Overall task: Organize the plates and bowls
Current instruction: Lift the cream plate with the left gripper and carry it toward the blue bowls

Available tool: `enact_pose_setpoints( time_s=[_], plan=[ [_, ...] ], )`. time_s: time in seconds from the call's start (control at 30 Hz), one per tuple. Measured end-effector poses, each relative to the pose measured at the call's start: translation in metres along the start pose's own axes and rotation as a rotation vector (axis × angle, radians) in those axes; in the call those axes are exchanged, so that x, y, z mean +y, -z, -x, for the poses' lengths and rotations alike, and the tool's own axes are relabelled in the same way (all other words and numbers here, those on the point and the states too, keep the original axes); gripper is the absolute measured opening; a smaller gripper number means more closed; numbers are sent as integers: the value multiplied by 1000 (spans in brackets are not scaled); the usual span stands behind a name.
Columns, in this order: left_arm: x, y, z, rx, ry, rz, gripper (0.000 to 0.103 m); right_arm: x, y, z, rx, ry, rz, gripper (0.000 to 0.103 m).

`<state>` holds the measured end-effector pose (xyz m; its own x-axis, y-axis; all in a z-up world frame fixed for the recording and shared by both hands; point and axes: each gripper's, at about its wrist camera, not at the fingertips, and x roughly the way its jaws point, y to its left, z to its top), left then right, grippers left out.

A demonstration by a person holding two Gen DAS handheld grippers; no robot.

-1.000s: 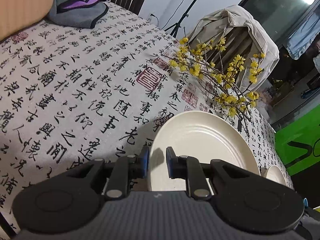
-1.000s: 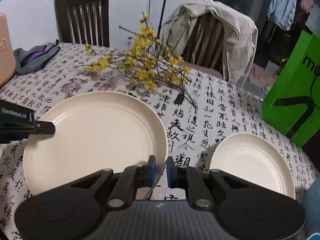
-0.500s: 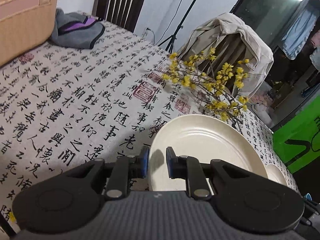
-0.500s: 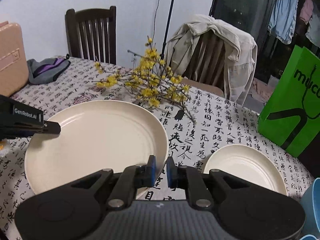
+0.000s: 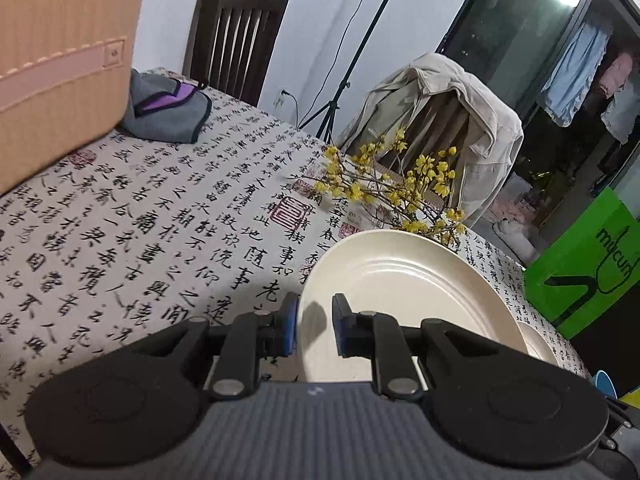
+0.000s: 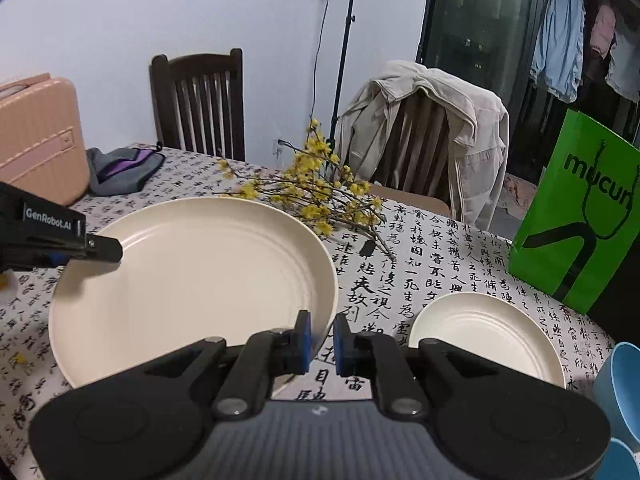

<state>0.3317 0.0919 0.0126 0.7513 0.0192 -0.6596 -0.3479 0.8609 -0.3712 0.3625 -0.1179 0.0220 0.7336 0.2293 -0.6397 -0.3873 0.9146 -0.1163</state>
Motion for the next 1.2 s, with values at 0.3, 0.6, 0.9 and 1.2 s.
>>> enact_pose_setpoints(
  time_s=[0.3,0.6,0.9,1.2],
  plan=[
    [8,15,47,-40,14,-15,17,12,14,39,-35,-4,-22,11],
    [14,32,86,-66,33,-28,17,21,34,77,-67,-6,-47,11],
    [15,54,124,-93,44,-50,17,29,56,119,-104,15,-60,11],
    [14,79,147,-88,67,-78,18,30,77,153,-133,51,-69,11]
  ],
)
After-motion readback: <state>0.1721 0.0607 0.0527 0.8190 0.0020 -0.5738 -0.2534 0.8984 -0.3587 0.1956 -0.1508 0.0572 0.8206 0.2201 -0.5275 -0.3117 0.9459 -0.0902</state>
